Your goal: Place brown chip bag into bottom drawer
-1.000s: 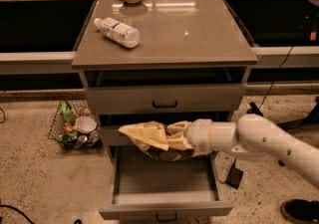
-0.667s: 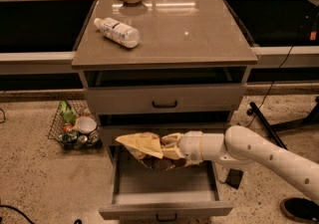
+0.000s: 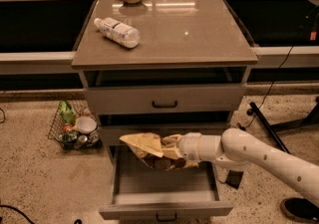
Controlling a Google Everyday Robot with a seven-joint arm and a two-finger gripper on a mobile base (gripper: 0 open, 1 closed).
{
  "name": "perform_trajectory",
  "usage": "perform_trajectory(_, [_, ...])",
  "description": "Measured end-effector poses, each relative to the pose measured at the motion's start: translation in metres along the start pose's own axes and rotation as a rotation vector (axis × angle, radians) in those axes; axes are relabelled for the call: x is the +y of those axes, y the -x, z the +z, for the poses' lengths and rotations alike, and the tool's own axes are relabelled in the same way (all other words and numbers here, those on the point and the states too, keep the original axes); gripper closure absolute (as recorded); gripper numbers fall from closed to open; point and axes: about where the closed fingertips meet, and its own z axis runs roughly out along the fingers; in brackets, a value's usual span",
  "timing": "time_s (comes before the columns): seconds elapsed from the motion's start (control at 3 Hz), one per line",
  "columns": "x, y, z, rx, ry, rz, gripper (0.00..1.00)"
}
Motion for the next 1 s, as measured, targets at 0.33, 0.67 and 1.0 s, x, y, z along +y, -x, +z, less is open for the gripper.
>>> perform_trajectory(0.33, [-0.030, -0.038, 0.021, 0.025, -0.007, 0.051, 1.00])
perform_trajectory(0.67, [-0.060, -0.084, 0.038, 0.048, -0.018, 0.135, 1.00])
perform_trajectory(1.0, [-0.080, -0.125, 0.047, 0.071, -0.036, 0.219, 1.00])
